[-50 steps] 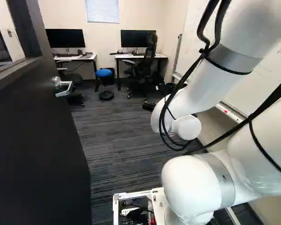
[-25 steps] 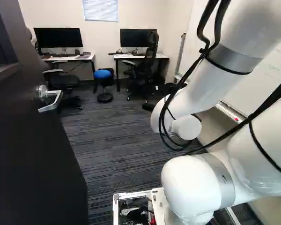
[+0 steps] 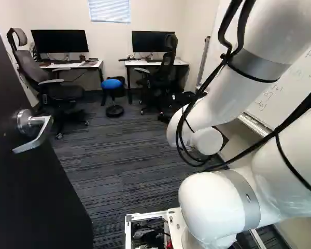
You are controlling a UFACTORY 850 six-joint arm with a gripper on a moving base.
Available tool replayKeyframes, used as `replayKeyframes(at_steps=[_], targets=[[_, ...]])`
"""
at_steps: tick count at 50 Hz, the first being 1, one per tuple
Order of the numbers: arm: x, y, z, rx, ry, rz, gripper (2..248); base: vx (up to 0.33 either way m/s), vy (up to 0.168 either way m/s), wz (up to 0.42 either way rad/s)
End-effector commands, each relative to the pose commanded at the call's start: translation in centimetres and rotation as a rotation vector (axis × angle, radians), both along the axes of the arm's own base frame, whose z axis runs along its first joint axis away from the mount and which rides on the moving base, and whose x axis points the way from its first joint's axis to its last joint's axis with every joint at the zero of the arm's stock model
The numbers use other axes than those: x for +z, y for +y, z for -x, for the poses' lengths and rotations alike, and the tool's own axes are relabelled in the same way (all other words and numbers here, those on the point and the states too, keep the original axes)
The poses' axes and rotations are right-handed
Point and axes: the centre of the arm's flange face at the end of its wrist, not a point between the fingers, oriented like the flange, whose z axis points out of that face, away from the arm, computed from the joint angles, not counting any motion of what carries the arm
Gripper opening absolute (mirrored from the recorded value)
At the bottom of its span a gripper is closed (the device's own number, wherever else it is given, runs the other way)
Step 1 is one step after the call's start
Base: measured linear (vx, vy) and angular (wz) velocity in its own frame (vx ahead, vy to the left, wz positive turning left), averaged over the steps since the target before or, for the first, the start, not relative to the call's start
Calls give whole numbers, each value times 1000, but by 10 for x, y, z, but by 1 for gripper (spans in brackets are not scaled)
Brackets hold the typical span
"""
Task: Open the door and move inside
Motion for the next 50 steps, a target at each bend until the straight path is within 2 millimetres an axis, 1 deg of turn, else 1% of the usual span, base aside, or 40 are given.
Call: replayKeyframes(at_steps=[14,28,37,50], targets=[[0,0,0,0,0,0,247,208,3,-11],[0,0,0,0,0,0,247,157,1,-7],[0,0,0,0,0,0,247,80,2,-1],[0,0,0,0,0,0,247,-9,0,0]])
